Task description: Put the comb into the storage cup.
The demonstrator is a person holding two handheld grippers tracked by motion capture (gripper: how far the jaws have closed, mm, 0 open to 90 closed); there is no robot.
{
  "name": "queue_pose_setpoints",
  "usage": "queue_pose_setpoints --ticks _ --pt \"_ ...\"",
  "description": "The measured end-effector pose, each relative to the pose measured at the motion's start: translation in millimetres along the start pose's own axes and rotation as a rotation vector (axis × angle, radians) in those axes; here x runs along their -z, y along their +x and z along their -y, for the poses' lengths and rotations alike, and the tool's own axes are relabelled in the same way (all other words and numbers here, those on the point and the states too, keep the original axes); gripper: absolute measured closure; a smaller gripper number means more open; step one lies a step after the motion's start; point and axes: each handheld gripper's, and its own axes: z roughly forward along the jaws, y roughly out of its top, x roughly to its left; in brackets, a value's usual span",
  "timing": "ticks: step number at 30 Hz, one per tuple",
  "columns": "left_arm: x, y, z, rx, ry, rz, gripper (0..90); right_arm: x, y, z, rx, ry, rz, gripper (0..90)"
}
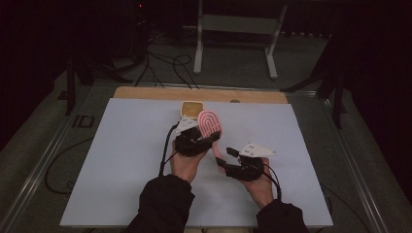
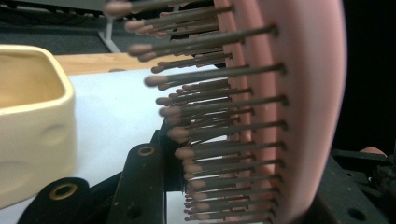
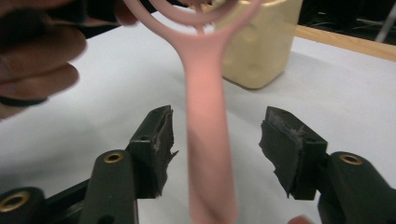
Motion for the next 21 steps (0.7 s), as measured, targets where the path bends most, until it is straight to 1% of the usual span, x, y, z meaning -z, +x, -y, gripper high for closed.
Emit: queue_pose_setpoints --ticks 3,8,12,14,15,19,21 --pt "3.3 2.2 -1.7 0.0 -0.003 -0.009 62.8 1.8 -0.8 -0.6 -0.011 -0.009 0.011 37.9" --pt "7.3 6.8 -4.9 0.002 -0.007 -0.02 62.8 5.4 -3.4 -0.8 -0.013 -0.009 0.034 29.7" --pt "10.2 8.3 -8.2 -0.005 -0.012 -0.026 62.8 9.0 -5.2 -0.5 -0.009 -0.012 0.077 20.6" --pt "11.6 8.9 -10.5 -0.01 -0.015 -0.031 62.8 12.1 -6.7 -0.4 -0.014 -0.02 0.095 17.6" --pt "12.5 9.3 -11.6 -0.011 -0.014 -0.033 62.8 14.0 -7.5 -0.4 -0.023 -0.024 0.103 16.7" --pt "15.5 11.1 -15.8 -0.016 -0.018 -0.042 62.8 22.4 -14.1 1.2 -0.072 -0.046 0.087 14.2" --pt "17.3 12.4 -17.6 -0.016 -0.022 -0.045 62.8 27.2 -17.4 2.9 -0.079 -0.054 0.093 13.1"
